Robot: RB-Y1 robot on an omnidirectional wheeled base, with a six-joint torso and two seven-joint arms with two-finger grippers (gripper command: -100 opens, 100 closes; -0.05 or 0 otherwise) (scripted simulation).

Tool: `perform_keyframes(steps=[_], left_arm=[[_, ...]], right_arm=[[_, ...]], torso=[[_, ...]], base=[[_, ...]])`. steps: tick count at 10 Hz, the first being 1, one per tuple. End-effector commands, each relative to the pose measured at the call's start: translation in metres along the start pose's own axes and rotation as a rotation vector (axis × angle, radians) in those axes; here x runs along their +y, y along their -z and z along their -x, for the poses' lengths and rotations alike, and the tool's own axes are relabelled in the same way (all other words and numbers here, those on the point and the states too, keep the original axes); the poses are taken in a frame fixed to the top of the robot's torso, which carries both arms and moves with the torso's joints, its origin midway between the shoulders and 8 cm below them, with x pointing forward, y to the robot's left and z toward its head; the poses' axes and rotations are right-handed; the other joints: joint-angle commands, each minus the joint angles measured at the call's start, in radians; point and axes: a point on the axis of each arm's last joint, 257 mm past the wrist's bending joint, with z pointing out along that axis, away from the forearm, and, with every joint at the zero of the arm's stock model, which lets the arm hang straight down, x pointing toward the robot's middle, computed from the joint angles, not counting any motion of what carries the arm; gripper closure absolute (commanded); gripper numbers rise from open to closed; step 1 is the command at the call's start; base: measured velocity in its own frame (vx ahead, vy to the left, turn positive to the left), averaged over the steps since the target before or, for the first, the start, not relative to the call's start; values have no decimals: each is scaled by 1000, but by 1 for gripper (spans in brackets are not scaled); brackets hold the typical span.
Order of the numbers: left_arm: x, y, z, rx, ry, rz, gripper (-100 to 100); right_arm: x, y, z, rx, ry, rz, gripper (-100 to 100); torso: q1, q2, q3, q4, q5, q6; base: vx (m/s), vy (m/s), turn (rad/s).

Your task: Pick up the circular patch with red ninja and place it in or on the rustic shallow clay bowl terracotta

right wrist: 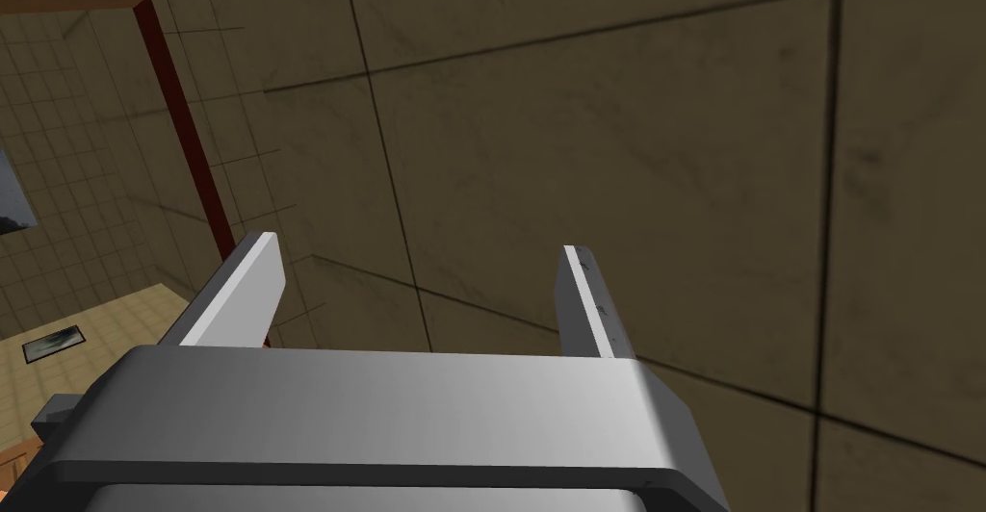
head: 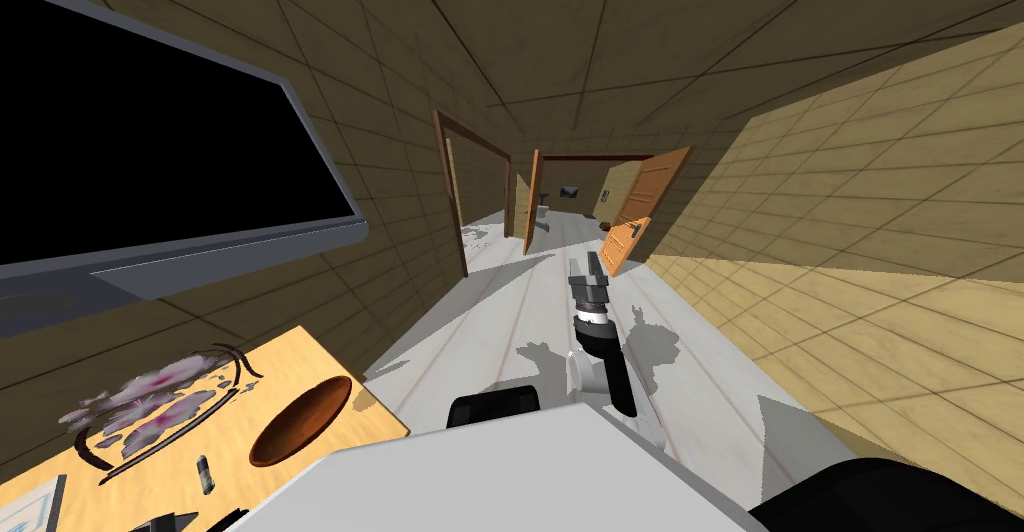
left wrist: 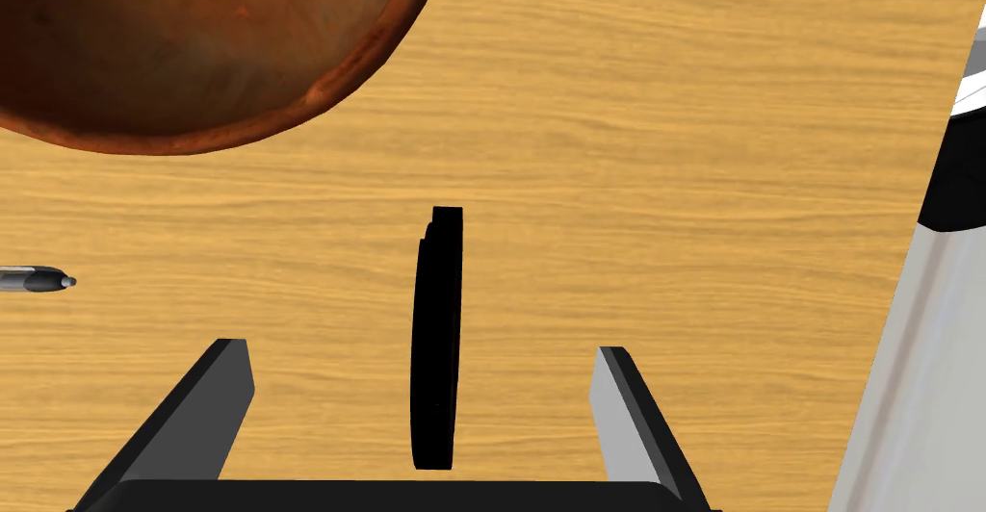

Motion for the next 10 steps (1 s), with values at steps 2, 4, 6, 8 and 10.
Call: perform_keyframes(steps=[2, 4, 6, 8, 10], left_arm=[[1, -9, -10, -1, 4, 0, -100], [1, -15, -17, -1, 6, 0, -100], [1, -21, -24, -2, 9, 0, -100], [2, -27, -32, -3, 11, 0, -100], [3, -26, -31, -2, 10, 0, 100]], right_arm=[[0, 0, 0, 0, 0, 0, 0], [0, 0, 0, 0, 0, 0, 0], [0, 0, 0, 0, 0, 0, 0], [0, 0, 0, 0, 0, 0, 0], [0, 0, 0, 0, 0, 0, 0]], torso=[[0, 1, 0, 0, 0, 0], [0, 1, 1, 0, 0, 0], [0, 1, 1, 0, 0, 0], [0, 1, 0, 0, 0, 0], [0, 0, 0, 0, 0, 0]], base=[[-44, 22, -17], [-41, 17, -13], [-36, 17, -11], [-36, 20, -16], [-9, 4, -2]])
